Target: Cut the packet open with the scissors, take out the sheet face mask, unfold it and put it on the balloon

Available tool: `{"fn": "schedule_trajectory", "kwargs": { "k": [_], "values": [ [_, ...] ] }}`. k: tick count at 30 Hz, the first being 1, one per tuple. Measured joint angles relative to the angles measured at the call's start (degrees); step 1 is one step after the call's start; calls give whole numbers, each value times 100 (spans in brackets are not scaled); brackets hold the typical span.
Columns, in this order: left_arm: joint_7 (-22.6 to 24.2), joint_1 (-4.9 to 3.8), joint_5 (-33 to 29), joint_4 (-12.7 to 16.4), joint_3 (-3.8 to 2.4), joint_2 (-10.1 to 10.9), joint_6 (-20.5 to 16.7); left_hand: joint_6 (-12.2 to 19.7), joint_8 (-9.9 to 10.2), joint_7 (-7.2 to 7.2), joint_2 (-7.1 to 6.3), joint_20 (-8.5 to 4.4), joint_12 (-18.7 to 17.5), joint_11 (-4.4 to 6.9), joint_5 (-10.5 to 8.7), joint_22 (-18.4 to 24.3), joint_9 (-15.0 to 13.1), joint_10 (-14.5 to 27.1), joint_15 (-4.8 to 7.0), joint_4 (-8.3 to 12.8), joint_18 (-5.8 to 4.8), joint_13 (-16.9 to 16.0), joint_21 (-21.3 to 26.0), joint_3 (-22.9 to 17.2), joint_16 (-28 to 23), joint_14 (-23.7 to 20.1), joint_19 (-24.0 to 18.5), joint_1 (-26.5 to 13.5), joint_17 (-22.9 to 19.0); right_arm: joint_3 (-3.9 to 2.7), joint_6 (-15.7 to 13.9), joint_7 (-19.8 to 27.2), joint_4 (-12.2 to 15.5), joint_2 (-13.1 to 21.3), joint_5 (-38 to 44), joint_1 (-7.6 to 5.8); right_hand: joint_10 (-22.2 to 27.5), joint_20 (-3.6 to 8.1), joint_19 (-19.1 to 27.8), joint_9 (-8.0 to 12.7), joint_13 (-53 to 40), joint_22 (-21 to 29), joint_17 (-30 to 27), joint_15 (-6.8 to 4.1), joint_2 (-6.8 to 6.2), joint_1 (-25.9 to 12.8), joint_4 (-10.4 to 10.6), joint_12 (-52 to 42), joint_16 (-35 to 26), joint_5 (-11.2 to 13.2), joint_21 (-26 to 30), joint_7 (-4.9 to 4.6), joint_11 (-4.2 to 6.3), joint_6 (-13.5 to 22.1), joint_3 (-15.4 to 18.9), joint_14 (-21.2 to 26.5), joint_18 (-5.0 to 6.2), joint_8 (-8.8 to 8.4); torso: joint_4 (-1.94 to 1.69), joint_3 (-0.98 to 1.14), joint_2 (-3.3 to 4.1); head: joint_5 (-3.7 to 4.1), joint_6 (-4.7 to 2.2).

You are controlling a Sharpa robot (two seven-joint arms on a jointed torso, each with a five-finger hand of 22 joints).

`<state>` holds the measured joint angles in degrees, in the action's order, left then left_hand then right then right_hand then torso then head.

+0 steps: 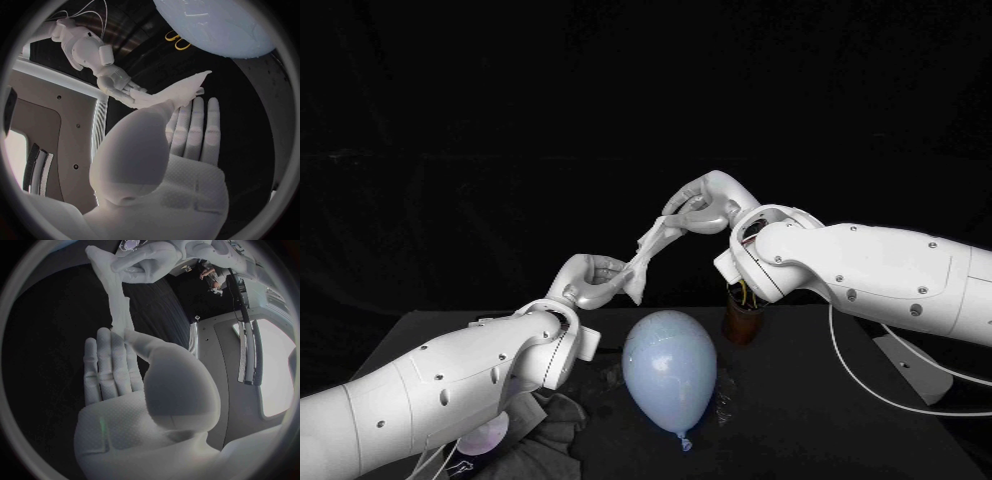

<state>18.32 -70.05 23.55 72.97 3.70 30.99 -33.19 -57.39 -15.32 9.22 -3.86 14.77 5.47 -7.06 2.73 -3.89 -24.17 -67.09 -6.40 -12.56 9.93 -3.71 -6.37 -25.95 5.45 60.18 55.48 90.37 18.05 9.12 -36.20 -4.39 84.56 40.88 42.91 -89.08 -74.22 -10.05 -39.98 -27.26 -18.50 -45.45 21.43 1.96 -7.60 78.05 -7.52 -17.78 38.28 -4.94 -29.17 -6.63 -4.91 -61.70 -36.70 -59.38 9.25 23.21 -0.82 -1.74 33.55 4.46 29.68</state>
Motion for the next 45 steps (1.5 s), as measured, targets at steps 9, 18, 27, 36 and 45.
{"fn": "schedule_trajectory", "kwargs": {
  "k": [9,18,27,36,45],
  "values": [
    [99,-1,-99,34,-24,68,273,-67,-200,-66,-211,63,-36,51,11,-1,-154,-215,-7,16,-4,-9,86,130,-21,-8,-64,-211,7,2,218,-14,-57,5,52,19,-1,-21,21,2,-31,-30,7,9,0,0,-16,11,-22,107,0,1,0,2,-15,-8,-2,-1,-1,2,3,0,23],
    [140,-1,-239,27,-36,56,695,-104,-287,-144,-152,91,-36,102,10,-1,-232,-328,35,-40,-11,-18,133,186,-20,34,-92,-331,51,5,333,-22,61,-8,58,50,-1,-21,21,-1,-31,-37,12,10,1,0,-16,21,-22,133,0,8,0,10,-15,-8,-5,-7,5,5,0,1,47],
    [112,-2,-389,13,-38,16,1048,-63,-307,-142,-158,91,-101,102,11,-2,-230,-328,35,-67,-16,-10,157,213,-20,34,-92,-367,76,7,353,-26,123,-14,33,59,-17,-21,21,0,-32,-42,11,13,1,0,-12,33,-22,144,0,8,5,11,-43,-10,-8,-8,3,3,-2,3,44],
    [-37,-4,-458,8,-39,-1,1279,48,-261,35,-247,68,-149,16,-11,-2,-171,-241,-37,558,-20,-5,182,-188,-113,-124,-175,133,65,7,351,-22,162,-17,2,63,-29,-21,21,3,-36,-42,10,0,1,0,-23,44,-22,166,1,8,7,11,-56,5,48,-19,1,0,-2,2,59],
    [-207,-5,-590,-31,-39,-2,1407,210,-56,170,-716,170,-181,-122,-6,-1,-15,-35,-56,276,-22,0,244,90,-113,-143,-277,-564,72,7,345,-17,190,-7,-21,64,-31,-21,21,-2,-34,-42,14,9,1,0,-23,55,-22,186,1,8,7,12,-56,13,48,-24,0,0,-1,3,60]
  ]
}}
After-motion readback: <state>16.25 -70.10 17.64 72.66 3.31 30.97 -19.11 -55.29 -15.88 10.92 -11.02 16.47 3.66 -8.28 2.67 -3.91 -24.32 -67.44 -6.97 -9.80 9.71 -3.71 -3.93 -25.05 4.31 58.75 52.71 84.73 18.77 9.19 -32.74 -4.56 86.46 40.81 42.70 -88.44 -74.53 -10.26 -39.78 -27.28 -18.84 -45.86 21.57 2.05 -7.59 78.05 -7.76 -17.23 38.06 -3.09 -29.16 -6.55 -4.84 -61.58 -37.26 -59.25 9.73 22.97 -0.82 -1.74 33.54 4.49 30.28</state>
